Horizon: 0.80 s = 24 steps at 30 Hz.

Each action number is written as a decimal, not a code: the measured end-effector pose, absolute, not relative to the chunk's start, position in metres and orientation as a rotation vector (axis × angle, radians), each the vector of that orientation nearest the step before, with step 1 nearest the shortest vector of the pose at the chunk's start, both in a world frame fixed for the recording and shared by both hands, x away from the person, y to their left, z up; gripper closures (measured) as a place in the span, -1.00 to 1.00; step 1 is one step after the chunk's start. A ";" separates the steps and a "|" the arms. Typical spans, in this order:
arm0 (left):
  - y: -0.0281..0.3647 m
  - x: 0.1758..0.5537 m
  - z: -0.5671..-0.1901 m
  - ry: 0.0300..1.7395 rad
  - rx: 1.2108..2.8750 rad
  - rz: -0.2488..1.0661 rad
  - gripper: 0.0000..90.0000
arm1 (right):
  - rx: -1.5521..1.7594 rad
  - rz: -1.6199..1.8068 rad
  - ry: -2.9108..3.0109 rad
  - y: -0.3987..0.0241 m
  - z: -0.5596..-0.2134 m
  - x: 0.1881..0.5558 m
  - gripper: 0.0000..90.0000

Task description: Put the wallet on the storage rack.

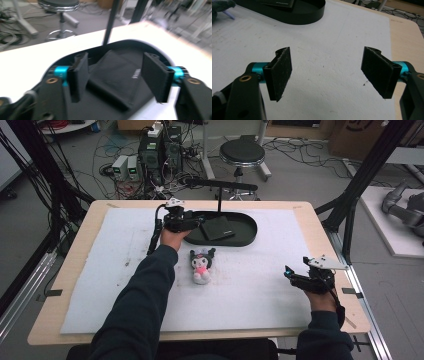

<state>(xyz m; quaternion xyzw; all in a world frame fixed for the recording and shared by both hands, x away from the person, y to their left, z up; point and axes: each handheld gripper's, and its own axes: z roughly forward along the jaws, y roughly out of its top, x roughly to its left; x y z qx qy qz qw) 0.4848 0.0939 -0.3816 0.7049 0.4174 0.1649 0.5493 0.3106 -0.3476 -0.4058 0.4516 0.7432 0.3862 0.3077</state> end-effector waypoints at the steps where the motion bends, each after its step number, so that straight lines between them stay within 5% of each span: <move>1: 0.098 0.477 -0.378 0.971 1.647 0.389 -0.24 | 1.192 1.020 1.967 -0.347 -0.406 0.311 -0.44; 8: 0.130 0.427 -0.368 0.911 1.602 0.487 -0.56 | 1.199 1.032 1.960 -0.347 -0.405 0.311 -0.45; 24: 0.189 0.373 -0.377 0.983 1.539 0.597 -0.56 | 1.196 1.024 1.953 -0.338 -0.404 0.318 -0.51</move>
